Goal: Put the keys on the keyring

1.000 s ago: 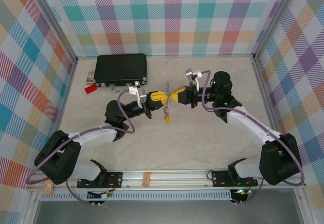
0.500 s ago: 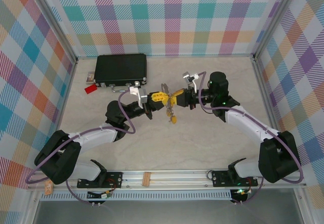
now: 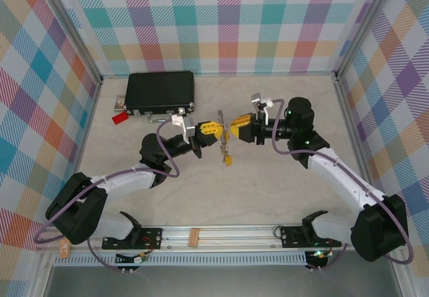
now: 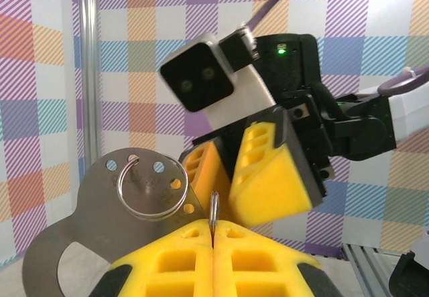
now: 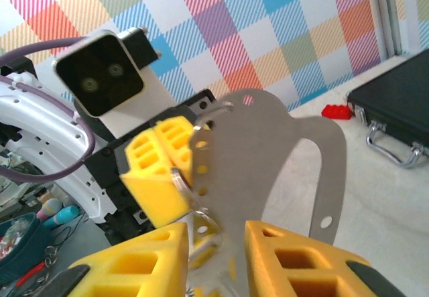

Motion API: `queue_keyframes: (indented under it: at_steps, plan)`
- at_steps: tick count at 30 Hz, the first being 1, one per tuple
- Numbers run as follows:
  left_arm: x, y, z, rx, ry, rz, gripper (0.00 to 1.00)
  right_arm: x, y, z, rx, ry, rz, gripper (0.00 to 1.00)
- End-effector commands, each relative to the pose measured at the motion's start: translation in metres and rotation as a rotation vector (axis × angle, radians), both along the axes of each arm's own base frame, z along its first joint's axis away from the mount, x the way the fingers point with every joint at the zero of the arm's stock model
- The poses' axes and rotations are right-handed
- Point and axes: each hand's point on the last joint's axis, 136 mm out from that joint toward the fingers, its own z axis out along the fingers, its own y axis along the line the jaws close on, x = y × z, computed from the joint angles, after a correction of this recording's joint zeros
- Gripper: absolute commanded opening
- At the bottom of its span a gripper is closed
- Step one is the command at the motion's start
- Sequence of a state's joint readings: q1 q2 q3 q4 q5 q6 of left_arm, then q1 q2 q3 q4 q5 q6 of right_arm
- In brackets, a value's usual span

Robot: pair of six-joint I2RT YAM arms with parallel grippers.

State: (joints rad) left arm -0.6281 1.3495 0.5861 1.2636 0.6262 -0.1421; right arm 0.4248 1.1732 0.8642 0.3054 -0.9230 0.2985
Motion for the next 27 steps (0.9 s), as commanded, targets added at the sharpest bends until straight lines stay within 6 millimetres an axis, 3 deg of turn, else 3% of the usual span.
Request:
queue_keyframes:
  at_steps: [1, 12, 19, 27]
  plan:
    - [-0.007, 0.004, 0.025, -0.062, -0.070, 0.000, 0.00, 0.001, -0.005, 0.012, 0.038, -0.122, -0.040, 0.30]
    - [-0.008, 0.003, 0.027, -0.068, -0.061, -0.011, 0.00, 0.001, 0.007, 0.027, 0.075, -0.177, 0.035, 0.30]
    - [-0.008, 0.004, 0.028, -0.070, -0.061, -0.010, 0.00, -0.003, 0.018, 0.022, 0.057, -0.175, 0.075, 0.28]
    - [-0.008, 0.003, 0.028, -0.070, -0.059, -0.014, 0.00, -0.006, 0.022, 0.017, 0.046, -0.155, 0.099, 0.18]
